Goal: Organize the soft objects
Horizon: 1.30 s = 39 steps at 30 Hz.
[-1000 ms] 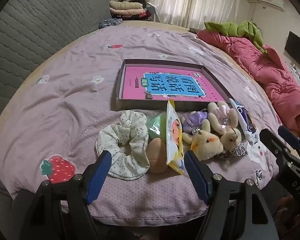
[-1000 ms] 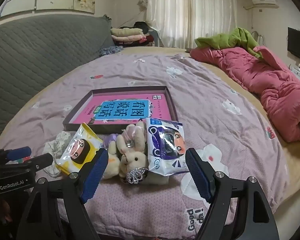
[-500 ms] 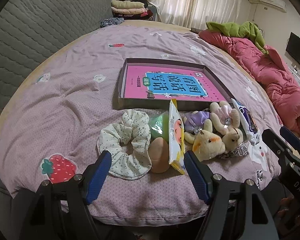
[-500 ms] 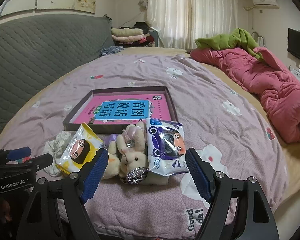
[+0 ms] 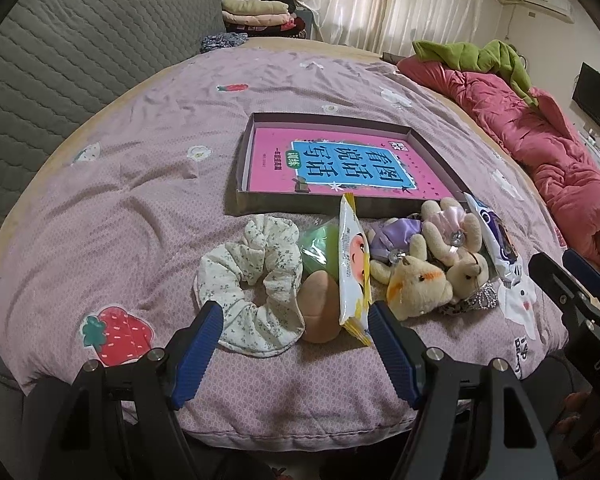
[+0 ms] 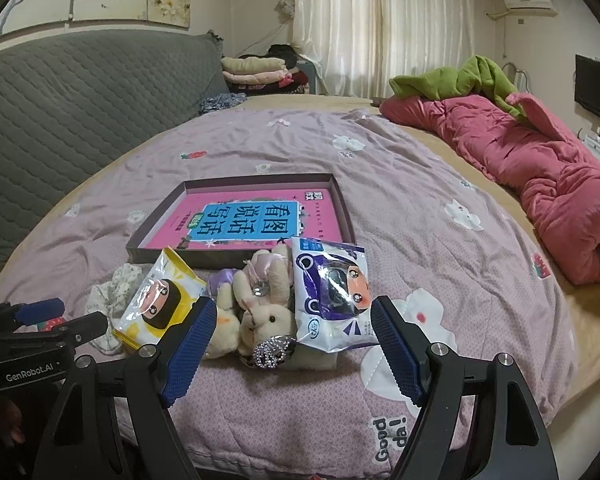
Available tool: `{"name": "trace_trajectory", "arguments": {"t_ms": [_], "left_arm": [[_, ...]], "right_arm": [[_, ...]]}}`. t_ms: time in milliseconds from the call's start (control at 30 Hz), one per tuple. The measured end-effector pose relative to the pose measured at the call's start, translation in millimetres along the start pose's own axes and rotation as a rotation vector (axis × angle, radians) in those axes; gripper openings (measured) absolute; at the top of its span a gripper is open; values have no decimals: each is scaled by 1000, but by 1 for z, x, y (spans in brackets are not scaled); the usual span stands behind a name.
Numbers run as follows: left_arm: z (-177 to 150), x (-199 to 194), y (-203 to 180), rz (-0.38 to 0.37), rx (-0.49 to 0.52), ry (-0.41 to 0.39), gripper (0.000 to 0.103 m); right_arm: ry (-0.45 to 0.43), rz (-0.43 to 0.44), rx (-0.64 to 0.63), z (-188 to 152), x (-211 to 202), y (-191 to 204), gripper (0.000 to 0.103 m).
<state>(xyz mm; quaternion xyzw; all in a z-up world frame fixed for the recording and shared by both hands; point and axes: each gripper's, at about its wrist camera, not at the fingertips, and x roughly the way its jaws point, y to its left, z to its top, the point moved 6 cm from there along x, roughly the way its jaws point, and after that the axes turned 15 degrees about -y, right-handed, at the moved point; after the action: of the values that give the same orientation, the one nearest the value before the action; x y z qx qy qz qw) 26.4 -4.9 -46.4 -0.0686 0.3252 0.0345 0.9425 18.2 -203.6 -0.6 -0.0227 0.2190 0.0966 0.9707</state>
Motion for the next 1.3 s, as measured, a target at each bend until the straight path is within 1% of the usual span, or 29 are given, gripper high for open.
{"name": "trace_trajectory", "arguments": {"t_ms": [800,967,1200,1300], "left_arm": [[-2,0,4,-1,-13,11,74],[-3,-1,12,5,-28,10,74],[-3,-1,29,33,-61,15,74],[-3,4,34,26,-77,25,74]], "right_arm": [[-2,-4,9,1,-1,-1,80],[0,-5,18,1,0,-2,80],[-5,-12,39,2,1,-10,80],[-5,-15,49,2,1,-13,80]]}}
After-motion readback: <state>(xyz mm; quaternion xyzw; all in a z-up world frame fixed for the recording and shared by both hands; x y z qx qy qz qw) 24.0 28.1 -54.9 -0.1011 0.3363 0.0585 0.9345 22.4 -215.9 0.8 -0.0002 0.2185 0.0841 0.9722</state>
